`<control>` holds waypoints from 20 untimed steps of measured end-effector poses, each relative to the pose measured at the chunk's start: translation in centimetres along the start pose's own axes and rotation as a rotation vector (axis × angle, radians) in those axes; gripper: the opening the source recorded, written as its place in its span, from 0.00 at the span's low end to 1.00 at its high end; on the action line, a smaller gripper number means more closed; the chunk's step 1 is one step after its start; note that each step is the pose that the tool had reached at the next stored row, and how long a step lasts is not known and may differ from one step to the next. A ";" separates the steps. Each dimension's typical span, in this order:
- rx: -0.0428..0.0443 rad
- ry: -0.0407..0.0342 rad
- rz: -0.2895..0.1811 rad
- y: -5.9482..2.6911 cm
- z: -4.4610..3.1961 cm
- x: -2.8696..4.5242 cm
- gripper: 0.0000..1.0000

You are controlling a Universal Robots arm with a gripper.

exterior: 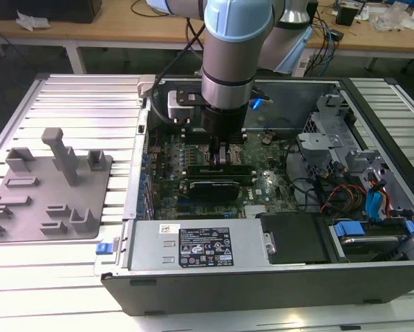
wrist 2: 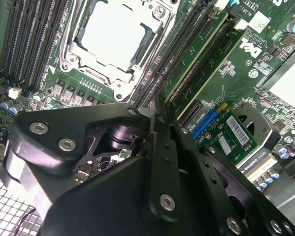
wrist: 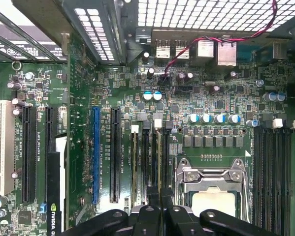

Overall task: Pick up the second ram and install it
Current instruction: 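Insert the second ram into the second slot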

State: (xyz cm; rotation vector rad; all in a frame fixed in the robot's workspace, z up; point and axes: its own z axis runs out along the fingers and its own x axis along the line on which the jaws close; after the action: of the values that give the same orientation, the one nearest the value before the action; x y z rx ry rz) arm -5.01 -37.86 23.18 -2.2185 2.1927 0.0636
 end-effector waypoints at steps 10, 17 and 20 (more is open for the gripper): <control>0.0001 0.0003 0.000 0.03 0.72 0.04 0.10; 0.0004 -0.0002 0.000 0.02 0.75 0.03 0.11; 0.0003 0.0001 0.000 0.02 0.40 0.01 0.17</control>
State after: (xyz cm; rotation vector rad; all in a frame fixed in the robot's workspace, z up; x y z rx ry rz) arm -5.04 -37.85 22.78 -2.2186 2.1924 0.0631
